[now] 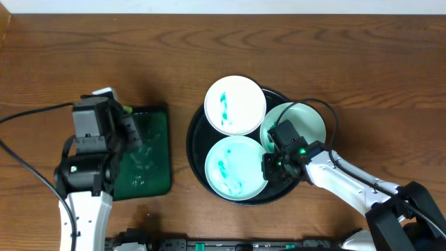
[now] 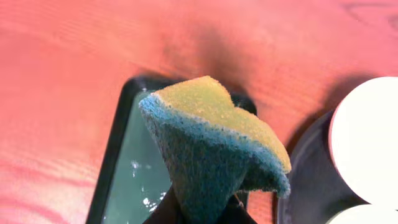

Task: Clean dirty plates on tray and stack at the side
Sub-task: 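Lift the green sponge with the left gripper out of the tray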

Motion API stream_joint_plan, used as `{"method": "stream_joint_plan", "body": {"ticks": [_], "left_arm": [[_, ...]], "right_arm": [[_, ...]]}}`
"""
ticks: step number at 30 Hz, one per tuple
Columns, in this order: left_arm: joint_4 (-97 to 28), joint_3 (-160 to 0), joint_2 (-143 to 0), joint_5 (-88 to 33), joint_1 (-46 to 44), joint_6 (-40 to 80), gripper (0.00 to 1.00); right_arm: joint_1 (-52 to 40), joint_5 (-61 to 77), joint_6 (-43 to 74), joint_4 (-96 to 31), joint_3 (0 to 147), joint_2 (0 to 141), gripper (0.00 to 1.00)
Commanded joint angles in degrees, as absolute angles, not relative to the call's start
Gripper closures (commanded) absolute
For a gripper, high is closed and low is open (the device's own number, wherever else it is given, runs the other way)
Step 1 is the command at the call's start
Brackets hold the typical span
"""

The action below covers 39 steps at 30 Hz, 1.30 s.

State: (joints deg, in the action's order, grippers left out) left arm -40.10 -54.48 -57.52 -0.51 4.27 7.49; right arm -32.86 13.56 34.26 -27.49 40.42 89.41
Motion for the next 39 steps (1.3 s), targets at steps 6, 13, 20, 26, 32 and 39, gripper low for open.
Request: {"method": "stream_joint_plan", "body": {"ticks": [6, 13, 20, 26, 32, 39], "left_arm": [[-36.1, -55.0, -61.1, -1.5, 4.1, 4.5, 0.93], [-36.3, -55.0, -63.6, -1.5, 4.1, 4.5, 0.93], [-36.2, -55.0, -63.7, -1.5, 4.1, 4.5, 0.93], [-36.3, -55.0, -63.7, -1.5, 4.1, 4.5, 0.93], [-36.3, -55.0, -63.7, -1.5, 4.1, 4.5, 0.93], [-36.4, -55.0, -63.7, -1.5, 4.1, 4.5, 0.93]], "right_arm": [[-33.9, 15.7, 32.9, -29.4, 37.3, 92.3, 0.91], [-33.9, 15.7, 32.9, -29.4, 37.3, 92.3, 0.94], [-33.8, 15.7, 32.9, -29.4, 37.3, 92.3, 0.94], [-33.8, 15.7, 32.9, -29.4, 37.3, 92.3, 0.95], [-33.8, 15.7, 32.9, -29.3, 37.3, 92.3, 0.95], [-33.8, 15.7, 32.9, -29.3, 37.3, 92.3, 0.95]]}}
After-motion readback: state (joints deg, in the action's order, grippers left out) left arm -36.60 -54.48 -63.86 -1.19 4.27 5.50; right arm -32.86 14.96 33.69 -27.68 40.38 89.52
